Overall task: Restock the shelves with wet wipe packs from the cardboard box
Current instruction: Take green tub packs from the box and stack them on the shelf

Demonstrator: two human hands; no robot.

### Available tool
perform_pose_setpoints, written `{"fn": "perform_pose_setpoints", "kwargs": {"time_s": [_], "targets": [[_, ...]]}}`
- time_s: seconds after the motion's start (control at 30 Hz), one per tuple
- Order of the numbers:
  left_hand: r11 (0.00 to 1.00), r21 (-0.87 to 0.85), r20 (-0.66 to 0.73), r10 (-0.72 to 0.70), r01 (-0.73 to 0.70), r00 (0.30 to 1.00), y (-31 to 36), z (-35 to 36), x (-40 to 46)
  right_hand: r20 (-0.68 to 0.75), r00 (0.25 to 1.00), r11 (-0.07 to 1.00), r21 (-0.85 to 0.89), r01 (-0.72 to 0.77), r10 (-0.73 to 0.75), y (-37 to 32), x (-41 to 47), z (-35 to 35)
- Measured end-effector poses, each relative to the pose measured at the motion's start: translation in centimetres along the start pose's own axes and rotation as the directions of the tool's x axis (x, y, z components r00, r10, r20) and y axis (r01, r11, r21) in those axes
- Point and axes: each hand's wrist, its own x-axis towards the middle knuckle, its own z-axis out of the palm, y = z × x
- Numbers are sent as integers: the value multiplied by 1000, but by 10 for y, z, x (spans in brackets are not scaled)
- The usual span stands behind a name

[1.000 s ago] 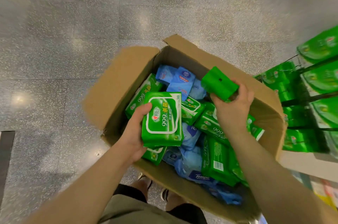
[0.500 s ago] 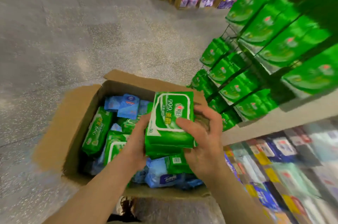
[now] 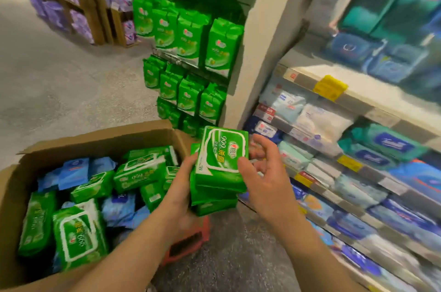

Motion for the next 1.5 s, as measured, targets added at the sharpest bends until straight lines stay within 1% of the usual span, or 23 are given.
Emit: {"fn": "perform_pose_setpoints", "kwargs": {"time_s": [0.07, 0.17, 0.3, 0.43, 0.57, 0.67, 0.73, 0.8, 0.9, 0.97, 1.03, 1.1, 1.17, 1.27, 1.33, 1.4, 1.5], "targets": [[998, 44, 66, -39, 36, 997, -30, 34, 1, -57, 995, 992, 95, -78, 83, 9, -26, -40], [990, 120, 134, -91, 75, 987, -80, 84, 6, -203, 970, 983, 157, -99, 130, 21, -66, -102], [973, 191, 252, -175, 128, 952, -147, 152, 6, -392, 908, 988, 114, -108, 145, 38, -118, -175], [947, 241, 306, -283, 214, 909, -204, 214, 6, -551, 818, 986, 58, -159, 164, 48, -159, -230], [920, 302, 365, -354, 251, 861, -246, 269, 8, -711, 689, 979, -2, -203, 141, 57, -182, -279], [905, 331, 412, -393, 267, 822, -273, 309, 14, -785, 608, 978, -14, -208, 118, 65, -192, -315], [895, 357, 442, -415, 269, 795, -288, 335, 22, -821, 562, 968, -48, -248, 103, 70, -195, -342], [893, 384, 477, -408, 234, 778, -302, 360, 33, -856, 511, 953, -90, -289, 74, 76, -195, -369], [895, 413, 517, -383, 169, 765, -320, 400, 54, -879, 473, 943, -103, -316, 63, 86, -190, -411], [874, 454, 474, -399, 170, 785, -328, 431, 71, -889, 452, 939, -92, -332, 72, 88, -182, -437], [851, 480, 401, -427, 211, 810, -334, 462, 87, -904, 425, 916, -127, -380, 51, 87, -173, -463], [858, 466, 404, -423, 215, 811, -340, 492, 102, -918, 396, 902, -160, -401, 13, 83, -163, -489], [876, 440, 423, -396, 197, 815, -344, 520, 115, -918, 397, 888, -170, -426, 15, 79, -153, -517], [875, 446, 434, -396, 188, 809, -347, 560, 131, -897, 430, 807, -174, -564, 107, 80, -140, -563], [886, 433, 429, -365, 166, 827, -351, 582, 136, -879, 442, 761, -161, -629, 180, 79, -132, -588], [887, 440, 400, -334, 141, 854, -353, 601, 141, -869, 452, 759, -152, -633, 202, 80, -125, -610], [894, 423, 399, -330, 148, 855, -354, 629, 149, -881, 450, 777, -182, -603, 144, 87, -121, -645]]}}
